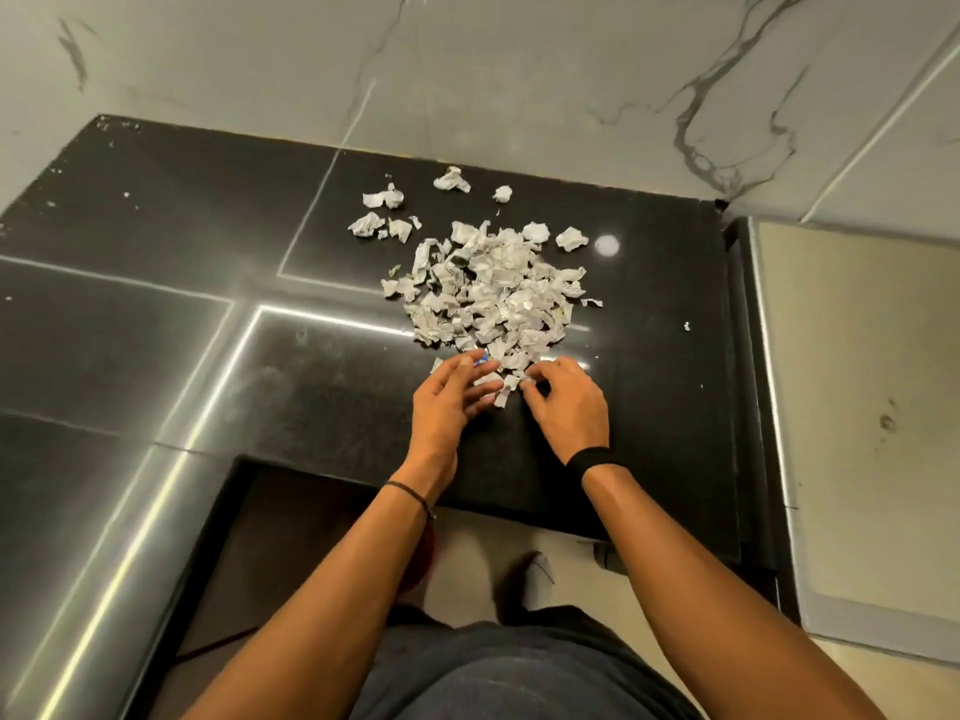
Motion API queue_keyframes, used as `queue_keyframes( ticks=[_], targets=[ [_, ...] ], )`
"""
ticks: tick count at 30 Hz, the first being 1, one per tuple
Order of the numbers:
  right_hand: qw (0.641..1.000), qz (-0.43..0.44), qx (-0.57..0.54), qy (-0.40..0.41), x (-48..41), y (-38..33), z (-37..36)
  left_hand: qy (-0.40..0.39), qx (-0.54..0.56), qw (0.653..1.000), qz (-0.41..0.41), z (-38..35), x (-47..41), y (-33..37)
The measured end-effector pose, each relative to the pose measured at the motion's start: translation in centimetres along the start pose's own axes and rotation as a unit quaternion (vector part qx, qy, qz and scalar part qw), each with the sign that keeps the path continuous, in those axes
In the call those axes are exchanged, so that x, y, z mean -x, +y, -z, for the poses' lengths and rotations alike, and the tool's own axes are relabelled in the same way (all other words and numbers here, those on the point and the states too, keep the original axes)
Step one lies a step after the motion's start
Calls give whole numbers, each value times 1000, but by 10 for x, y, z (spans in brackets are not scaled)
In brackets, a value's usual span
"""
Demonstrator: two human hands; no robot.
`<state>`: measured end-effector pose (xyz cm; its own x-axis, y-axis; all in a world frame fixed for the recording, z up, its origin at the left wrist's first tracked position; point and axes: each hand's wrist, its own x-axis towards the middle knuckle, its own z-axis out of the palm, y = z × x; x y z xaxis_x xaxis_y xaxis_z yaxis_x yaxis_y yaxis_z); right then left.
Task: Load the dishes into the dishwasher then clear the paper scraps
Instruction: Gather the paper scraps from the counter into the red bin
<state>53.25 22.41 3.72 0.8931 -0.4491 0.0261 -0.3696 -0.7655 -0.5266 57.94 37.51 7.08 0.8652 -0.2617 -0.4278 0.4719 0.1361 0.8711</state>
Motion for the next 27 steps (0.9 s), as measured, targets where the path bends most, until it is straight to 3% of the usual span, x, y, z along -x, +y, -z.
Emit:
queue_keyframes(
  ticks=[9, 14, 17, 21, 23, 27],
  targets=[
    [967, -77, -239, 37, 20, -3, 11, 55, 107, 993, -7, -17, -5, 0],
    [928, -33, -371, 1, 21, -40, 21, -4, 187, 981, 47, -21, -16, 11],
    [917, -25, -398, -25, 20, -49, 25, -42, 278, 954, 107, -18, -21, 15],
    [944, -63, -317, 66, 18, -34, 19, -43, 331, 933, 135, -7, -29, 16],
    [971, -66, -223, 50, 23, -22, 13, -49, 321, 935, 144, 1, -29, 13],
    [999, 23, -24, -4, 31, -14, -7, -67, 298, 942, 141, 11, -29, 19]
  ],
)
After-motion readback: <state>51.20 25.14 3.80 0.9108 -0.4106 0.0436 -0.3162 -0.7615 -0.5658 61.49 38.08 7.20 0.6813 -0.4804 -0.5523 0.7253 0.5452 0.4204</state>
